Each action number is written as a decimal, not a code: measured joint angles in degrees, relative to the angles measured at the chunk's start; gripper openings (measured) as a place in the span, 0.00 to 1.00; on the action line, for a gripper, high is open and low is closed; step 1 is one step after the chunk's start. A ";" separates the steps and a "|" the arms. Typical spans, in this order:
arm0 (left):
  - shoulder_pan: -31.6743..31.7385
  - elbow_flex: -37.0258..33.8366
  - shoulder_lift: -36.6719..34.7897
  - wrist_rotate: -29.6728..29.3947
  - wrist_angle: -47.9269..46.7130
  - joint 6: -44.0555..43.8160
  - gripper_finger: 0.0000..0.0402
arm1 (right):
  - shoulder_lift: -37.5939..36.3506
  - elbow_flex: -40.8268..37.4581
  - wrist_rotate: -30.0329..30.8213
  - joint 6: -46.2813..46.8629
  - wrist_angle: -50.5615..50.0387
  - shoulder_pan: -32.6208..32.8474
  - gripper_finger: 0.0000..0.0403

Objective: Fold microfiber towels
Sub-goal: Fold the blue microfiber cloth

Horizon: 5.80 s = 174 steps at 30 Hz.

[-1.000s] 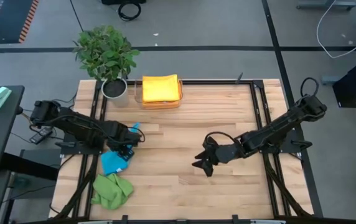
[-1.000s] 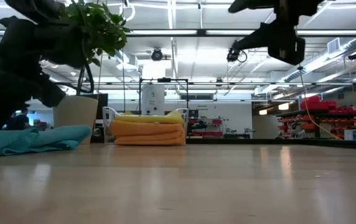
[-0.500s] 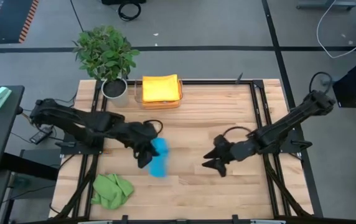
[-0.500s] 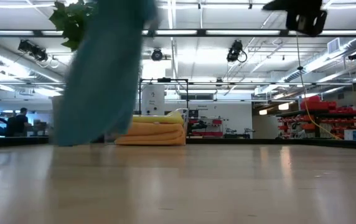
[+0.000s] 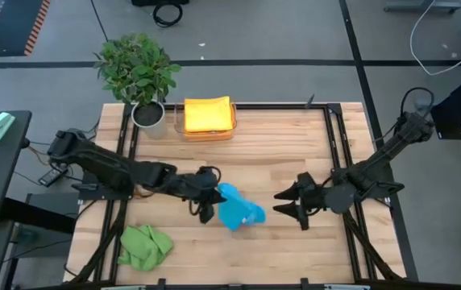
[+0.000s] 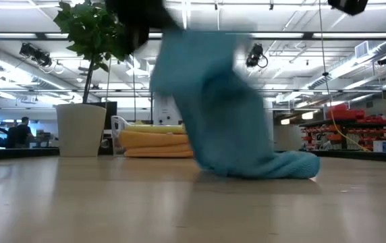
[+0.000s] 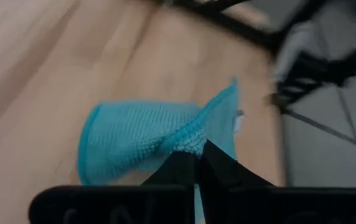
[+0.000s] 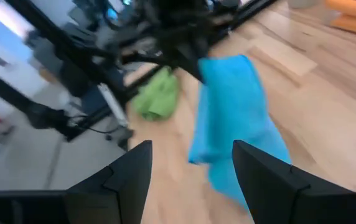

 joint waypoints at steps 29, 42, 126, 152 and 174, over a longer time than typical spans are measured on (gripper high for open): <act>3.85 -15.78 5.50 8.05 26.88 0.24 0.04 | 27.32 -0.04 -10.87 -11.82 7.84 -13.83 0.57; 3.94 -15.78 5.50 6.35 26.81 -2.27 0.04 | 28.17 -0.04 -12.15 -10.24 9.27 -13.99 0.22; 8.03 2.39 4.02 11.65 -14.51 18.93 0.01 | 15.38 14.50 -27.34 -45.29 -42.37 -5.08 0.00; -3.97 -16.97 11.95 46.20 18.30 -17.74 0.55 | 25.19 3.81 -36.94 -1.82 -8.36 8.38 0.61; 0.22 -16.23 5.04 26.54 18.65 6.57 0.41 | 25.12 3.69 -19.03 15.73 -8.35 11.33 0.65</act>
